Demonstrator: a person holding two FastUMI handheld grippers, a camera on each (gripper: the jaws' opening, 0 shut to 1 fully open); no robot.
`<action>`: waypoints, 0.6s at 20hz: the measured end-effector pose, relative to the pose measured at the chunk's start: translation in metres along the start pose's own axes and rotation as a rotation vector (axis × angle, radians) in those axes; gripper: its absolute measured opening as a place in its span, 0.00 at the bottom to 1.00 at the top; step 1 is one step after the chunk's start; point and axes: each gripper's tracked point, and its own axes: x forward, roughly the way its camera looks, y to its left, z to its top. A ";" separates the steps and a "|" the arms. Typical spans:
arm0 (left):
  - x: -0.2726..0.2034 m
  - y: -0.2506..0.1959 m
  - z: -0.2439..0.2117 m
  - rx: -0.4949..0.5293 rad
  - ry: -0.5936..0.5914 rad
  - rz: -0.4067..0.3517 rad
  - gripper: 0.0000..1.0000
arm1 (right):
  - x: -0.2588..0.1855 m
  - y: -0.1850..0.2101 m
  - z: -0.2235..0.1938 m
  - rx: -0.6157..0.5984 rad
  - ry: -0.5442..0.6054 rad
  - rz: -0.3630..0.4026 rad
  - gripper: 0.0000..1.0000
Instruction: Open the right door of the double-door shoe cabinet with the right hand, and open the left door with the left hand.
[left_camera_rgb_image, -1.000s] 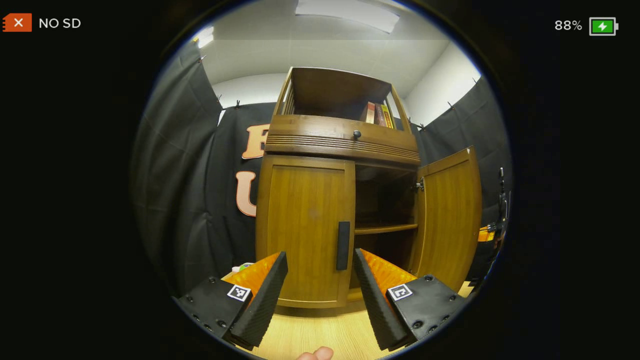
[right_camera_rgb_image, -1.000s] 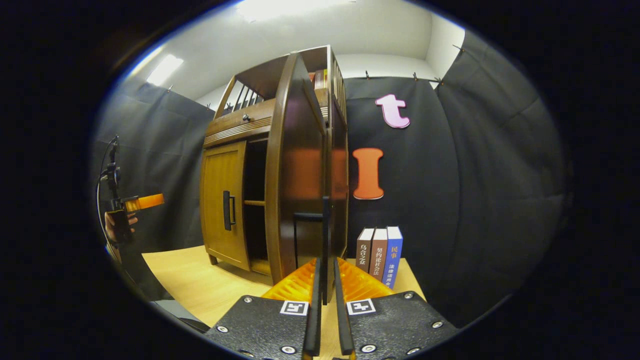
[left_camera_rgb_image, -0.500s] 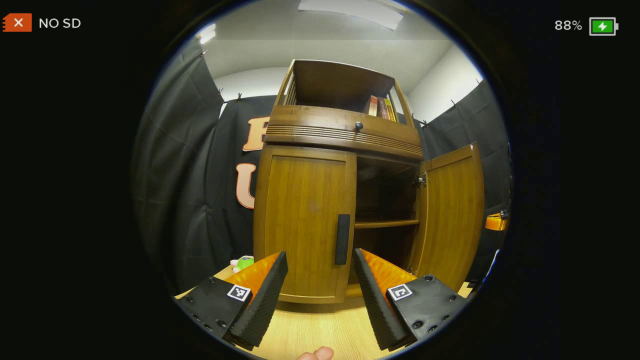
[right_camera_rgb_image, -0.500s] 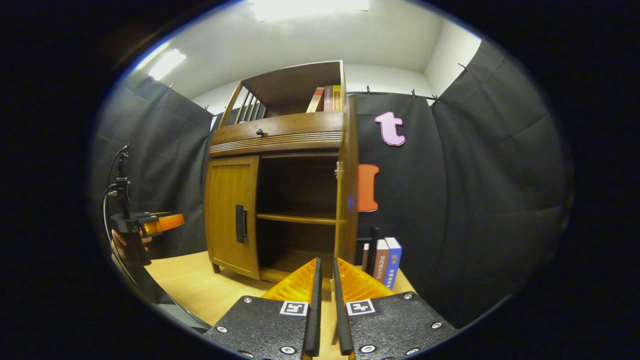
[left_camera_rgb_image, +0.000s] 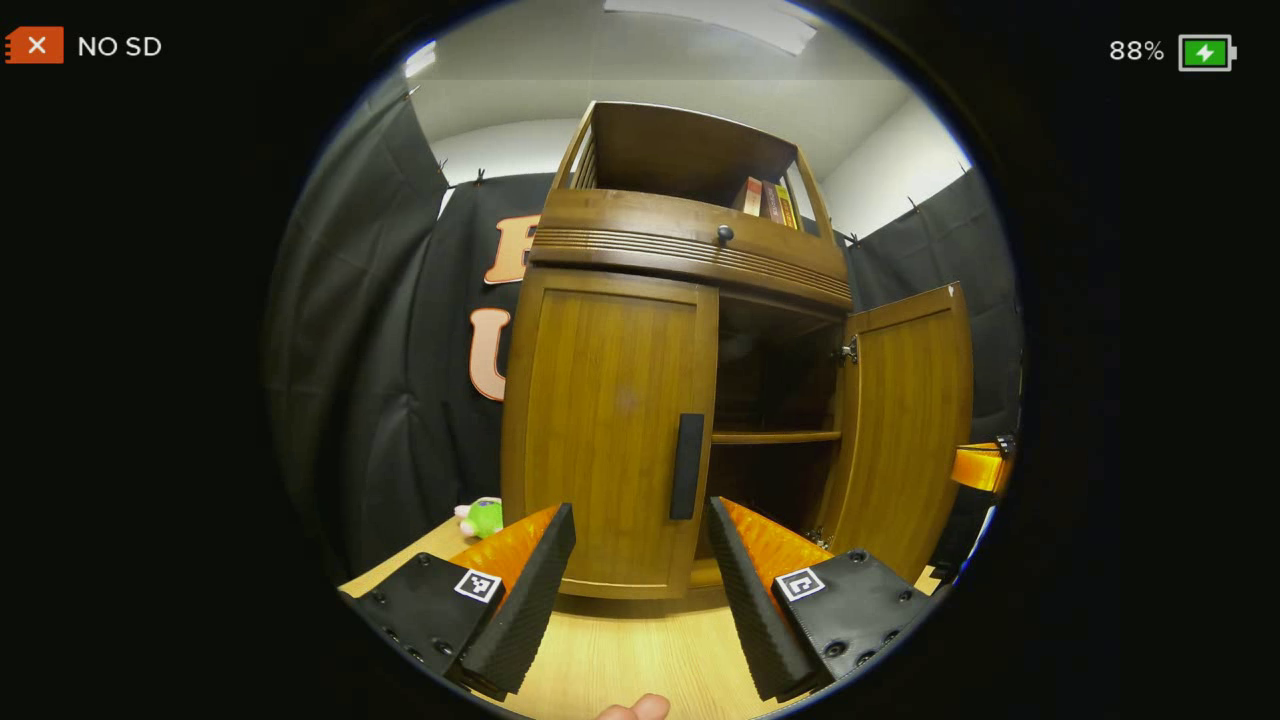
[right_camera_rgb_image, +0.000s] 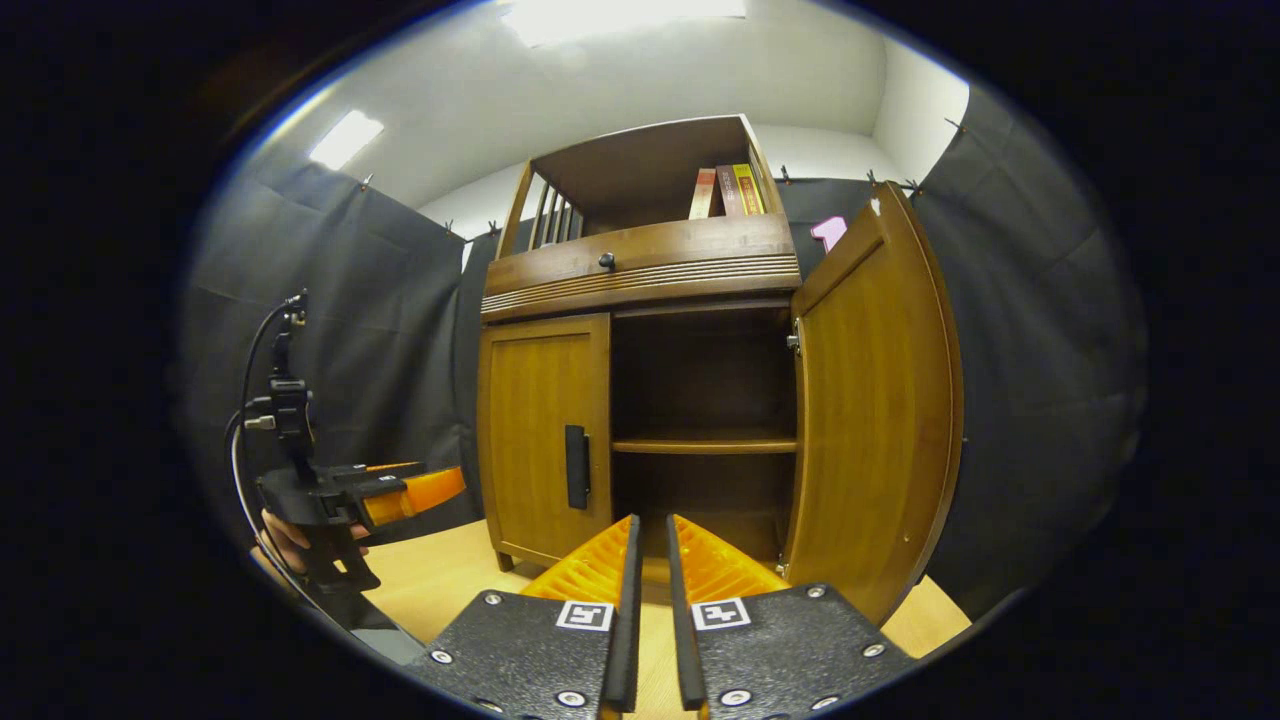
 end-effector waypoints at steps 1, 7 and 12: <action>0.008 0.002 -0.007 0.007 0.018 0.007 0.81 | 0.004 0.004 0.001 -0.025 -0.011 -0.016 0.32; 0.061 -0.022 -0.011 -0.080 0.042 -0.033 0.80 | 0.013 0.017 0.007 -0.055 -0.051 -0.013 0.90; 0.121 -0.026 -0.012 -0.033 -0.004 0.015 0.82 | 0.013 0.011 0.009 -0.048 -0.060 -0.019 0.93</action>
